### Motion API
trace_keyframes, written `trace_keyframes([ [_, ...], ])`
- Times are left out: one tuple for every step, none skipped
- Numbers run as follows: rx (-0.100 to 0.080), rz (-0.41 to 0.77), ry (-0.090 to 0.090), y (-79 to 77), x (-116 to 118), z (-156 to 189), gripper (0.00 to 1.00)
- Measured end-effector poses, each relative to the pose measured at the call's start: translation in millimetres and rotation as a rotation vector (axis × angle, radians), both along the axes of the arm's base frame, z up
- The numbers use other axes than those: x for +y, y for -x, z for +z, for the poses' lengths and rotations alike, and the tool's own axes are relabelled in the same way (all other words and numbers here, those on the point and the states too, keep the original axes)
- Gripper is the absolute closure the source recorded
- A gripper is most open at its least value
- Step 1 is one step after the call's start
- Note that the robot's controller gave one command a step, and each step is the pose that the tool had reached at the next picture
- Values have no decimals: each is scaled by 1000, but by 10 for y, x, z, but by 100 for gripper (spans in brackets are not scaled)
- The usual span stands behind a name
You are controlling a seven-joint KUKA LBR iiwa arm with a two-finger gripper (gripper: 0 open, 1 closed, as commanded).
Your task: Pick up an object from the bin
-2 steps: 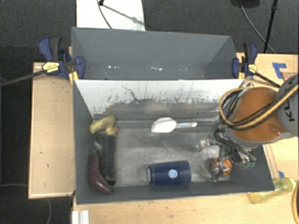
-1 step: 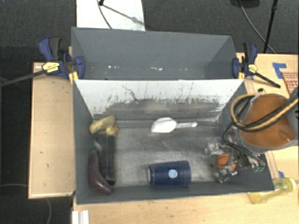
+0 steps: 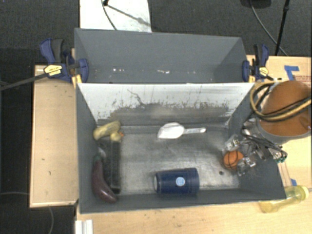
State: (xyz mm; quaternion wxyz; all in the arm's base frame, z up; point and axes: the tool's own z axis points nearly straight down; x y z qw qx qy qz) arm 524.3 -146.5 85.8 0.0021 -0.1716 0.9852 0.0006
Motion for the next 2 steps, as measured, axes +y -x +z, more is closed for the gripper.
trace_keyframes([
  [0, -1, 0, 0, 0, 0, 100],
  [0, 59, 2, -83, -58, 1578, 100],
])
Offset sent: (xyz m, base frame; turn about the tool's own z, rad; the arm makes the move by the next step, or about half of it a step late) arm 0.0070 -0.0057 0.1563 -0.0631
